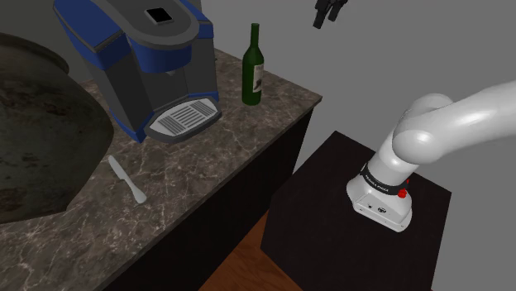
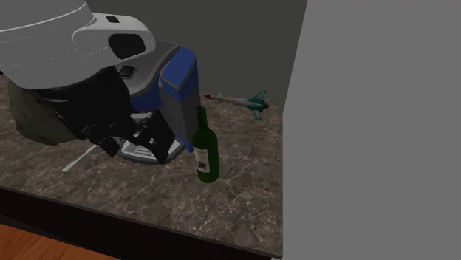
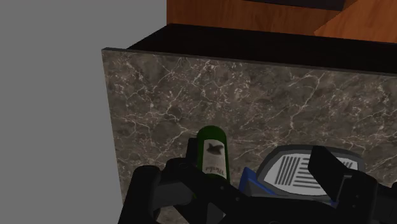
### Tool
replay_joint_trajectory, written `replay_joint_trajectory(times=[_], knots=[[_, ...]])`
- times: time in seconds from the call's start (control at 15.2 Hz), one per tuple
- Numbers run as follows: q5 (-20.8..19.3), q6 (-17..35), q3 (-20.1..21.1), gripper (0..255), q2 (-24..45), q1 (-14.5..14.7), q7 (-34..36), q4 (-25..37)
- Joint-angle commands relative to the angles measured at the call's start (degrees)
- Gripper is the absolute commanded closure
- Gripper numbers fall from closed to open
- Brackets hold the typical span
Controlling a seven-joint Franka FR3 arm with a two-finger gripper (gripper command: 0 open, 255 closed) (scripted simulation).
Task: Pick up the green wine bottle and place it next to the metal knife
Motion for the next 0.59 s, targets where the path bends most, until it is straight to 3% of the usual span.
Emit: replay_joint_trajectory(times=[0.0, 0.53], knots=[[0.00, 0.00, 0.00, 0, 0.00, 0.00, 0.00, 0.00], [1.01, 5.65, -1.84, 0, 18.82, 1.33, -3.07, 11.30]])
